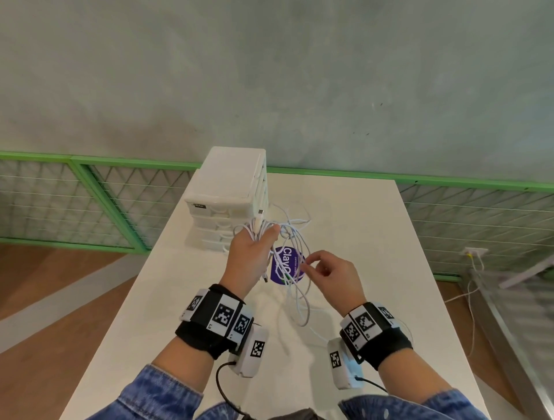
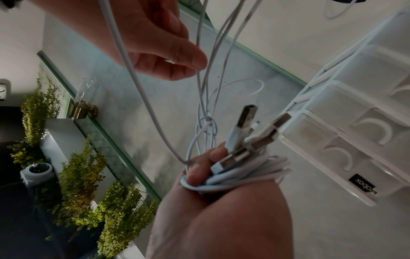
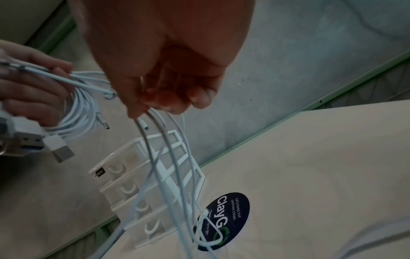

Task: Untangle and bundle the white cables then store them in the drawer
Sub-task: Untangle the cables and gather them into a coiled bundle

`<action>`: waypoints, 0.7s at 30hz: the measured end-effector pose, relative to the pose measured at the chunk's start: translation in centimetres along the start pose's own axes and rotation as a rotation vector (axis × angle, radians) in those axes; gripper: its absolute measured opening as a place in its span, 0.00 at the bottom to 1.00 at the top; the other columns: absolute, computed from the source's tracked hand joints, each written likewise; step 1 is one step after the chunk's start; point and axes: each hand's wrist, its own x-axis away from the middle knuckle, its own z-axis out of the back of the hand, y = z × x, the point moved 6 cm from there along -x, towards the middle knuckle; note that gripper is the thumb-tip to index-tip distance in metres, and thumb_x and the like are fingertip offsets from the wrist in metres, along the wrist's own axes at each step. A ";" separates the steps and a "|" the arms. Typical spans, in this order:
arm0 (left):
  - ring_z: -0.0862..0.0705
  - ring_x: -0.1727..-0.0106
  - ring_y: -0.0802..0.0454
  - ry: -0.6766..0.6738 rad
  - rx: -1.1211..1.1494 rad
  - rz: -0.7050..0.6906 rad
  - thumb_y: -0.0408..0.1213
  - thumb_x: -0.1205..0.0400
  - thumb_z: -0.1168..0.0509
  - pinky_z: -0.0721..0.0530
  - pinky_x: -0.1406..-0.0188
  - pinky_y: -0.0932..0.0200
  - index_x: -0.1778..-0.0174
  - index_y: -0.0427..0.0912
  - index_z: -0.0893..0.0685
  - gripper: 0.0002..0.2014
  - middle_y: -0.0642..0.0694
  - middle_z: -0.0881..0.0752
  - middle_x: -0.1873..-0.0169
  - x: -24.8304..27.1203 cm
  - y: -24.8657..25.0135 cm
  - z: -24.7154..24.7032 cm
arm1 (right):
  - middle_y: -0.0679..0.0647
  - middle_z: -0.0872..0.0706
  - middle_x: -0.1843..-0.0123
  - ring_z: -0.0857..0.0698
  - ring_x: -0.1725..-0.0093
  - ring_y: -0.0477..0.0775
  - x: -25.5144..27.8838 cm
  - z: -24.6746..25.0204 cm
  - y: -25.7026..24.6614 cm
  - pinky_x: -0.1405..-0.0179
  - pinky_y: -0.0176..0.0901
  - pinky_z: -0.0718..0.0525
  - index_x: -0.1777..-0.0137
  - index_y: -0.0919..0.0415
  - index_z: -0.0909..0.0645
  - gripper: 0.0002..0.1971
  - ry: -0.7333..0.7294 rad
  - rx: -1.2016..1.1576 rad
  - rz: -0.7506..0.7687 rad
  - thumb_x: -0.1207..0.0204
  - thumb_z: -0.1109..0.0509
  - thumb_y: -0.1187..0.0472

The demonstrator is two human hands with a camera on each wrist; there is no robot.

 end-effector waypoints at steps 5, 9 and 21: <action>0.35 0.87 0.55 -0.056 -0.006 0.012 0.42 0.18 0.35 0.35 0.80 0.63 0.68 0.39 0.27 0.15 0.51 0.33 0.86 -0.2 -0.3 -0.4 | 0.50 0.10 0.70 0.12 0.71 0.48 -0.4 1.0 1.2 0.61 0.47 0.15 0.59 0.50 0.26 0.07 0.168 -0.163 -0.102 0.26 0.29 0.55; 0.34 0.89 0.56 -0.081 -0.015 0.059 0.41 0.19 0.34 0.35 0.81 0.63 0.67 0.37 0.26 0.14 0.53 0.33 0.90 -0.3 -0.3 -0.7 | 0.47 0.10 0.62 0.15 0.65 0.36 -0.4 0.3 0.5 0.63 0.25 0.22 0.55 0.58 0.26 0.07 0.117 -0.365 -0.111 0.24 0.29 0.59; 0.33 0.84 0.55 0.207 0.148 0.052 0.36 0.20 0.32 0.34 0.77 0.60 0.75 0.44 0.27 0.17 0.56 0.31 0.88 -0.9 -0.3 2.7 | 0.53 0.13 0.67 0.16 0.72 0.49 -0.8 0.2 3.0 0.66 0.35 0.19 0.61 0.52 0.25 0.10 -0.011 -0.192 -0.145 0.26 0.31 0.69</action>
